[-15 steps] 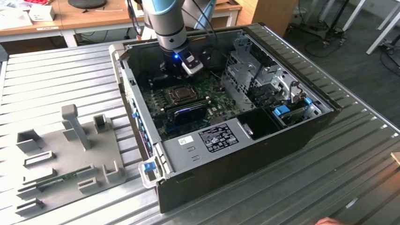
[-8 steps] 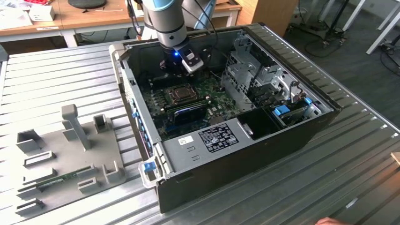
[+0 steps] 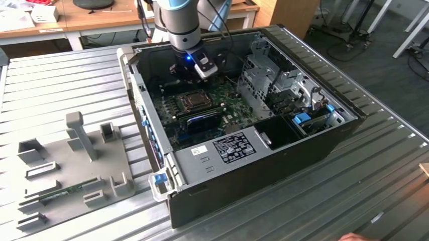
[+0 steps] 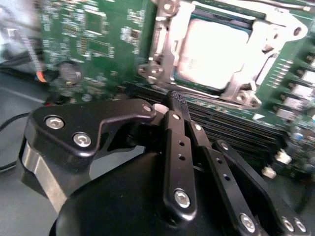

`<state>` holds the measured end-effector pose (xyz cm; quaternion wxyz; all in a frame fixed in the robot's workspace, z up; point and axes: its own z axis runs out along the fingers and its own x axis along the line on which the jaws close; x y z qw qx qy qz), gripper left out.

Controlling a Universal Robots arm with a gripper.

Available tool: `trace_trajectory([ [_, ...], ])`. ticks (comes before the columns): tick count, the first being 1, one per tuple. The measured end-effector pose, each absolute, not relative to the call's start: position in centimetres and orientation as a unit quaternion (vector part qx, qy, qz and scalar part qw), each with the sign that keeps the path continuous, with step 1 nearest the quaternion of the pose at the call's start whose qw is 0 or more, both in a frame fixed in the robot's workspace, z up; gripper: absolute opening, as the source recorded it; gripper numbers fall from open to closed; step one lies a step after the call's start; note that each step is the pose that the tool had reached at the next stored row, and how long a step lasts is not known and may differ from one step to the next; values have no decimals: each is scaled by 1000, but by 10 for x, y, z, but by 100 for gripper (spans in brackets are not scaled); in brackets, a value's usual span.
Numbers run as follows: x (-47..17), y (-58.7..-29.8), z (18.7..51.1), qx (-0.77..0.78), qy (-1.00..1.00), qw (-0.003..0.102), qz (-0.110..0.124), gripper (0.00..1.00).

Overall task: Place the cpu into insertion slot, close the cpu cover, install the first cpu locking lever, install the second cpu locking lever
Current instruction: 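Install the first cpu locking lever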

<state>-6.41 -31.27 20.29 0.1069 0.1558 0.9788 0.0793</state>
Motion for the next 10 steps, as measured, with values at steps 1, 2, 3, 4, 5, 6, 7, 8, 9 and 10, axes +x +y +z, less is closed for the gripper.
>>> trace_trajectory([
  [1, -64, -313, 203, 156, 979, 105, 79, 10],
  [2, -64, -313, 203, 156, 979, 104, 79, 10],
  [3, -64, -313, 203, 156, 979, 104, 79, 10],
  [4, -64, -313, 203, 156, 979, 104, 79, 10],
  [5, -64, -313, 203, 156, 979, 103, 79, 10],
  [6, -64, -313, 203, 156, 979, 103, 79, 10],
  [7, -64, -313, 203, 156, 979, 103, 78, 10],
  [8, -64, -313, 204, 156, 979, 103, 79, 10],
  [9, -64, -313, 206, 156, 979, 103, 79, 10],
  [10, -64, -313, 207, 156, 979, 102, 79, 10],
])
